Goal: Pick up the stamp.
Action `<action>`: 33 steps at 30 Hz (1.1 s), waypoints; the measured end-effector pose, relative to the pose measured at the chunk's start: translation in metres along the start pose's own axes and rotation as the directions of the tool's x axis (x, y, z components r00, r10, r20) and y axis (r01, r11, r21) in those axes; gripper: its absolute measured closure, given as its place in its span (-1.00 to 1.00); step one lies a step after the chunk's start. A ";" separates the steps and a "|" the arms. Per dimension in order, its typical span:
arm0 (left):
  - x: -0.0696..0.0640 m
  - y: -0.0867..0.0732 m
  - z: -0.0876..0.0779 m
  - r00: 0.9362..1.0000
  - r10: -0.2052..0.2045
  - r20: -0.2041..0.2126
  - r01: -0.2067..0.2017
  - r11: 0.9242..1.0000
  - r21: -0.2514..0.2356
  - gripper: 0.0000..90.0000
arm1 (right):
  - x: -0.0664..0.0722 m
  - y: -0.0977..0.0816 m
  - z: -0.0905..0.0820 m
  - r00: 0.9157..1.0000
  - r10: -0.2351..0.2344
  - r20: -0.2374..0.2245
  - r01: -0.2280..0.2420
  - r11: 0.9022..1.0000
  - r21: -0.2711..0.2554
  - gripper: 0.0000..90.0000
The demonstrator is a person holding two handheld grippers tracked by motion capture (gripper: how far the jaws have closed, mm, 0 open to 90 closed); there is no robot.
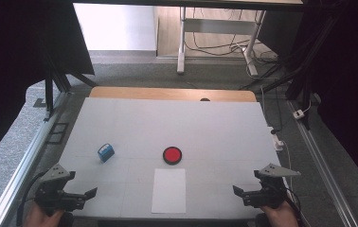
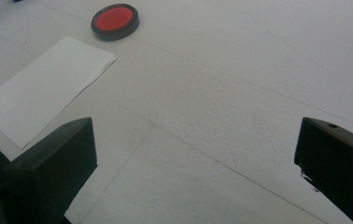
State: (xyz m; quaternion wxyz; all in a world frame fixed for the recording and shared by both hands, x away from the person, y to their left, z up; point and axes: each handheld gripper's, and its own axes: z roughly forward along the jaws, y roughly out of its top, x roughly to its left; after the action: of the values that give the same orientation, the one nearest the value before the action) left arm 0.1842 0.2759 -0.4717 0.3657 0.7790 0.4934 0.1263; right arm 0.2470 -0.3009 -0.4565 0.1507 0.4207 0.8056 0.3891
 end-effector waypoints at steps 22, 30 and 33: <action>0.009 0.013 0.008 0.998 0.049 0.048 -0.046 0.997 -0.055 -1.00 | 0.001 0.000 0.001 1.000 -0.001 -0.007 0.002 1.000 0.010 -1.00; 0.014 0.018 0.016 0.998 0.045 0.040 -0.042 0.997 -0.069 -1.00 | 0.001 0.000 0.002 1.000 -0.004 -0.007 0.004 1.000 0.015 -1.00; 0.016 0.020 0.019 0.998 0.038 0.050 -0.034 0.997 -0.070 -1.00 | 0.001 0.001 0.002 1.000 -0.007 -0.006 0.007 1.000 0.017 -1.00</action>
State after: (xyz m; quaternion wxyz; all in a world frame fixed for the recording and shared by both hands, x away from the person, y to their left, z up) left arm 0.2160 0.2766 -0.4733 0.4026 0.7776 0.4651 0.1297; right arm 0.2479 -0.2988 -0.4574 0.1459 0.4180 0.8108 0.3830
